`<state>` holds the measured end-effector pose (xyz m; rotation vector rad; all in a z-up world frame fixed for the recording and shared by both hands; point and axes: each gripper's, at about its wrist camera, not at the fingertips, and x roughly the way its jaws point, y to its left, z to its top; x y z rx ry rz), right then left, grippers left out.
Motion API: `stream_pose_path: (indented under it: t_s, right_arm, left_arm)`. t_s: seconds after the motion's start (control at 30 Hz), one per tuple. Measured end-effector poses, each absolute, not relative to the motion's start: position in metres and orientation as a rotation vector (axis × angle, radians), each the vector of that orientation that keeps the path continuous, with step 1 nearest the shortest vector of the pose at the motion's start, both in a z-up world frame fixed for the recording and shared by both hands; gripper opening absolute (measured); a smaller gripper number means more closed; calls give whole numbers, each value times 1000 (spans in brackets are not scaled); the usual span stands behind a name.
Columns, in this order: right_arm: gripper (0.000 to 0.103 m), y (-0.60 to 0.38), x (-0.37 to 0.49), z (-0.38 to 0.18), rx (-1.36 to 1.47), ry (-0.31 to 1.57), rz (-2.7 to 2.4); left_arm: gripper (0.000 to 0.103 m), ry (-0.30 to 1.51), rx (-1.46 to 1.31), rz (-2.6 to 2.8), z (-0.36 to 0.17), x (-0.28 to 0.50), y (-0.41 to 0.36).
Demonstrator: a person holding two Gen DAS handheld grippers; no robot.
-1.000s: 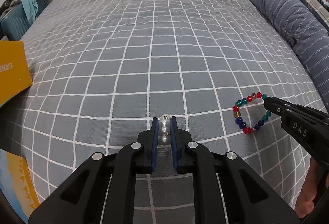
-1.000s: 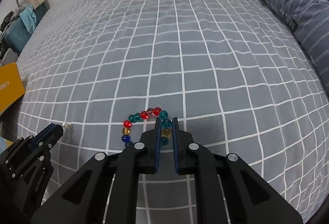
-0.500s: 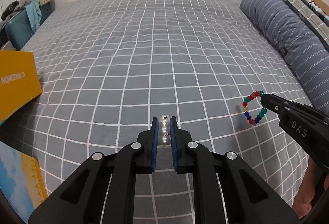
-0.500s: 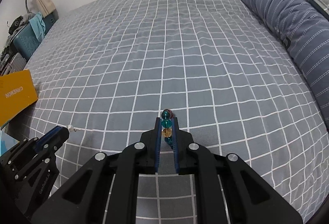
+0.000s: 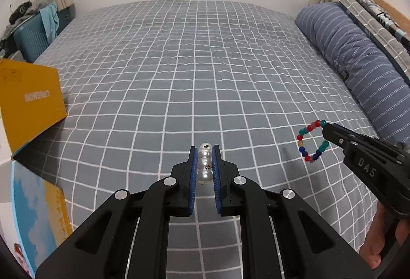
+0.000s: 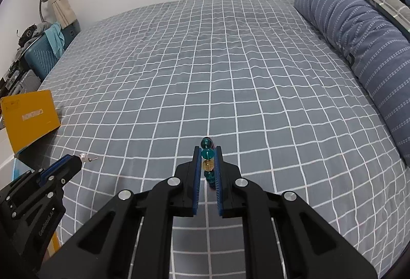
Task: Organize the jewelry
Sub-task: 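Lift and carry the earrings and bracelet with both tools over the white box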
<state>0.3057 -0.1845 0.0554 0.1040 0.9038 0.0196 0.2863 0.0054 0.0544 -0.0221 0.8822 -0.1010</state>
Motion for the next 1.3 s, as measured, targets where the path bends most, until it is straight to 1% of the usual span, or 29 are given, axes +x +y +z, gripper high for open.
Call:
stream_pose_path:
  t_s: [0.4,1.07,1.3]
  right_arm:
    - [9,-172,270,68,78,868,11]
    - [9,-135,204,83,43,844,87]
    - [9,-122,185,96,31,830,107]
  left_arm:
    - [11,862,-18,-71,69,250,25]
    - [11,852,-20,-56,78,189,41]
    - [11,856,-17,-57,84,167,53]
